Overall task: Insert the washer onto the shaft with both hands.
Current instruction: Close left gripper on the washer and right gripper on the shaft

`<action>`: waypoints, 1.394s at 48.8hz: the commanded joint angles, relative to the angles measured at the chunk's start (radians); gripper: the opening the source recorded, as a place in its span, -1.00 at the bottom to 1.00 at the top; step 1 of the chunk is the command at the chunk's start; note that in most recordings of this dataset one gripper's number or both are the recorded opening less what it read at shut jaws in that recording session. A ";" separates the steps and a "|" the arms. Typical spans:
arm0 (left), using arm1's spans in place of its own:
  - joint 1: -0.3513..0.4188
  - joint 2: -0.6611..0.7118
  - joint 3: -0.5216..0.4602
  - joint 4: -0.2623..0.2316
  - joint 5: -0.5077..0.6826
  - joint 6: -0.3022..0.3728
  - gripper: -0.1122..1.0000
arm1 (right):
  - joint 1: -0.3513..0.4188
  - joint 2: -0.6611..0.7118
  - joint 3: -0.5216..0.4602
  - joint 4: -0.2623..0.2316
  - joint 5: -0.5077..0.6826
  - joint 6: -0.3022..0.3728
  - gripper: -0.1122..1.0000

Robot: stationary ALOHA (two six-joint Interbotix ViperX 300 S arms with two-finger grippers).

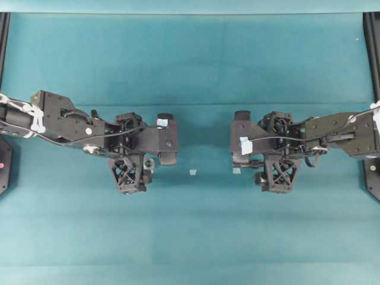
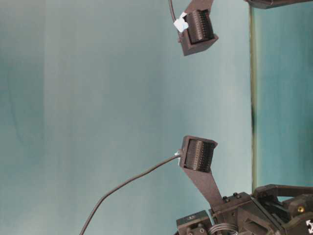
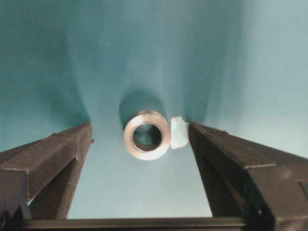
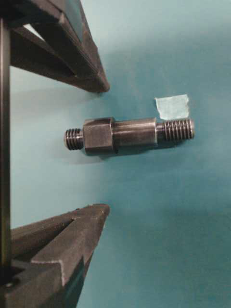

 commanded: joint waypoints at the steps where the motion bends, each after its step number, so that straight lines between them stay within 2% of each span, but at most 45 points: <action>1: -0.003 0.002 -0.002 0.003 -0.005 -0.003 0.81 | -0.002 -0.005 -0.009 -0.002 -0.002 -0.005 0.53; 8: -0.006 0.000 -0.002 0.003 -0.005 -0.002 0.61 | -0.002 0.006 -0.011 -0.002 -0.003 -0.005 0.14; 17: -0.006 0.000 0.003 0.003 -0.005 -0.002 0.07 | -0.009 0.026 -0.014 -0.002 -0.006 -0.006 -0.44; 20: -0.006 0.000 0.003 0.003 -0.005 -0.002 -0.14 | -0.012 0.032 -0.017 -0.002 -0.012 -0.006 -0.58; 28: -0.011 -0.002 0.003 0.003 -0.006 -0.002 -0.17 | -0.021 0.037 -0.018 0.000 -0.021 -0.002 -0.78; 68: -0.011 -0.029 0.003 0.003 -0.006 0.000 -0.18 | -0.021 0.023 -0.025 0.006 -0.032 0.002 -0.79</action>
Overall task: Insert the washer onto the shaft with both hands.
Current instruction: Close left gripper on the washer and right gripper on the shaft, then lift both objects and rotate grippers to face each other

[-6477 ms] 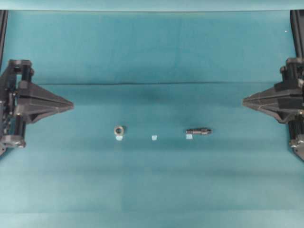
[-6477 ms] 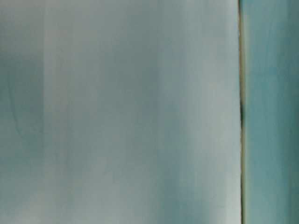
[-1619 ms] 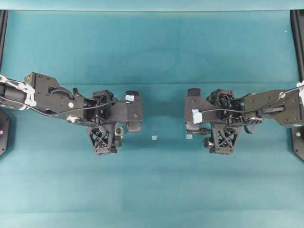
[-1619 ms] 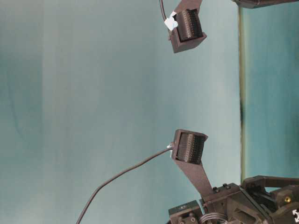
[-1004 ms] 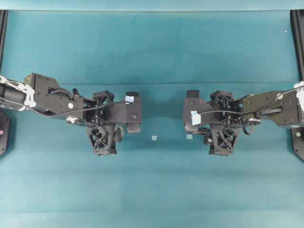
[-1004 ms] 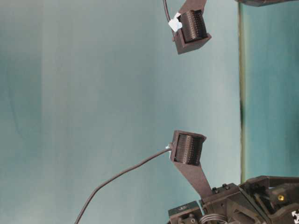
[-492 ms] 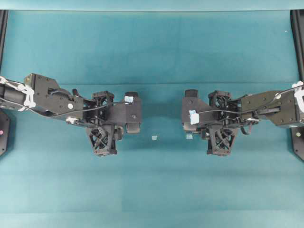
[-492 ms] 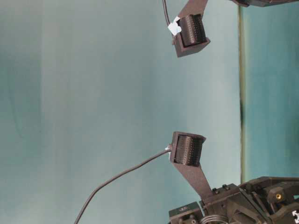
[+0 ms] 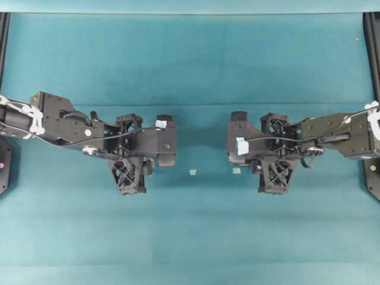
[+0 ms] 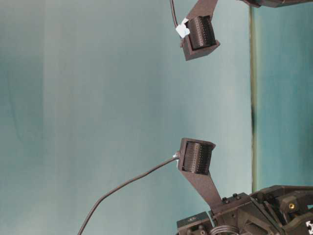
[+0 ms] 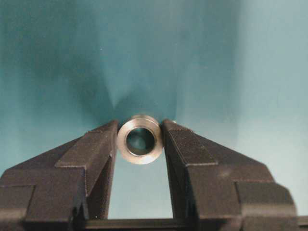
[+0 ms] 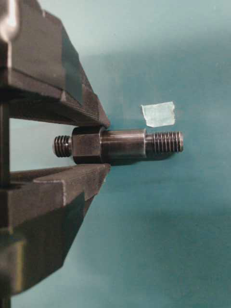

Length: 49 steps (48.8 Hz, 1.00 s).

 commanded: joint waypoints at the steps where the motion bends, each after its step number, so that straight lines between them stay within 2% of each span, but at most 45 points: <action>1: -0.002 -0.026 -0.003 0.002 -0.003 0.003 -0.18 | -0.017 -0.006 -0.011 -0.003 -0.018 0.002 -0.79; 13: -0.009 -0.078 0.011 0.002 -0.009 0.002 -0.18 | -0.017 -0.043 -0.005 0.008 -0.058 0.005 -0.79; 23: -0.021 -0.141 0.044 0.000 -0.080 -0.002 -0.18 | -0.009 -0.074 0.005 0.021 -0.063 0.006 -0.79; 31: -0.021 -0.198 0.103 0.002 -0.184 -0.003 -0.18 | -0.006 -0.107 0.028 0.037 -0.112 0.011 -0.79; 49: -0.025 -0.252 0.187 0.000 -0.408 -0.015 -0.18 | 0.009 -0.150 0.098 0.040 -0.285 0.087 -0.79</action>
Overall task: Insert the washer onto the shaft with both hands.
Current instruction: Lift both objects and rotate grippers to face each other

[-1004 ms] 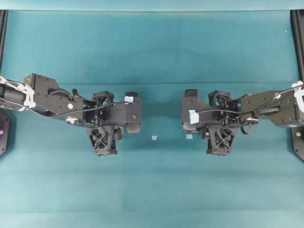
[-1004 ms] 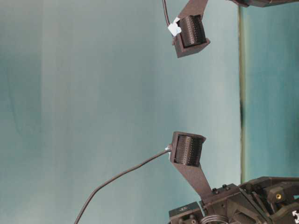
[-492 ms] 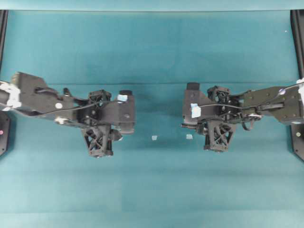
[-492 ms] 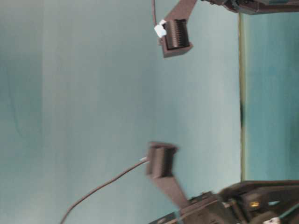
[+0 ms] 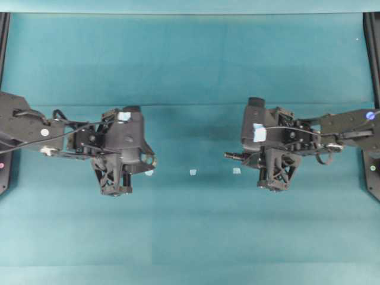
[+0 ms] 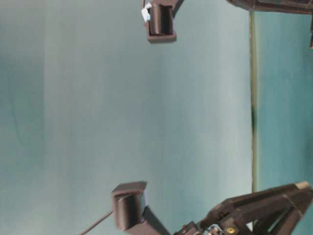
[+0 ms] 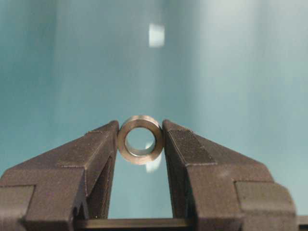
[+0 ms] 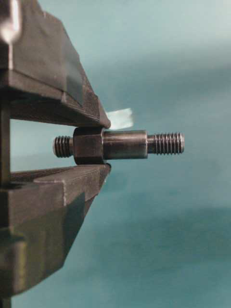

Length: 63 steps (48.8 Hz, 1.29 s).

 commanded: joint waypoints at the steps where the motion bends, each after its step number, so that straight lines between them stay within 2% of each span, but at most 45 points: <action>1: -0.003 -0.023 0.000 0.003 -0.054 -0.003 -0.17 | 0.009 -0.023 0.003 0.003 -0.043 0.017 -0.79; 14: -0.006 -0.026 0.005 0.003 -0.193 -0.015 -0.18 | 0.026 -0.038 0.035 0.002 -0.132 0.038 -0.79; 26: -0.008 -0.012 0.009 0.003 -0.322 -0.084 -0.18 | 0.043 -0.034 0.038 0.002 -0.204 0.040 -0.79; 50: -0.035 0.041 -0.014 0.003 -0.425 -0.132 -0.18 | 0.075 0.000 0.040 0.002 -0.308 0.040 -0.79; 63: -0.035 0.064 -0.044 0.003 -0.442 -0.132 -0.17 | 0.084 0.005 0.041 0.002 -0.354 0.040 -0.79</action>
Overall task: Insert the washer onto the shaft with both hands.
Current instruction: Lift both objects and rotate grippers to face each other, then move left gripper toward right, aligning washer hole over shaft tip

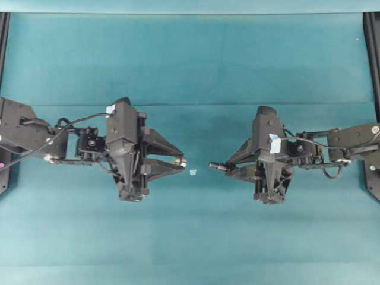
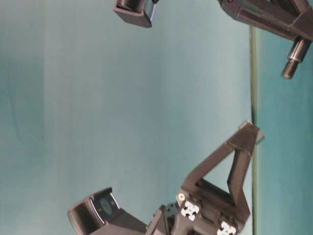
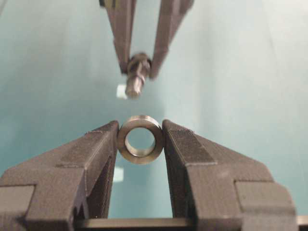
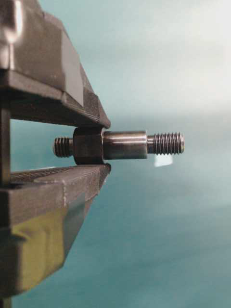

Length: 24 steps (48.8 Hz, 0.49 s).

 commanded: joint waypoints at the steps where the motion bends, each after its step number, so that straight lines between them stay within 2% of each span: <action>1: -0.003 -0.002 -0.028 0.003 -0.015 0.000 -0.18 | 0.005 -0.006 -0.006 0.002 -0.025 0.008 -0.79; 24: -0.003 0.051 -0.072 0.003 -0.020 -0.002 -0.18 | 0.012 -0.002 -0.011 0.002 -0.060 0.006 -0.79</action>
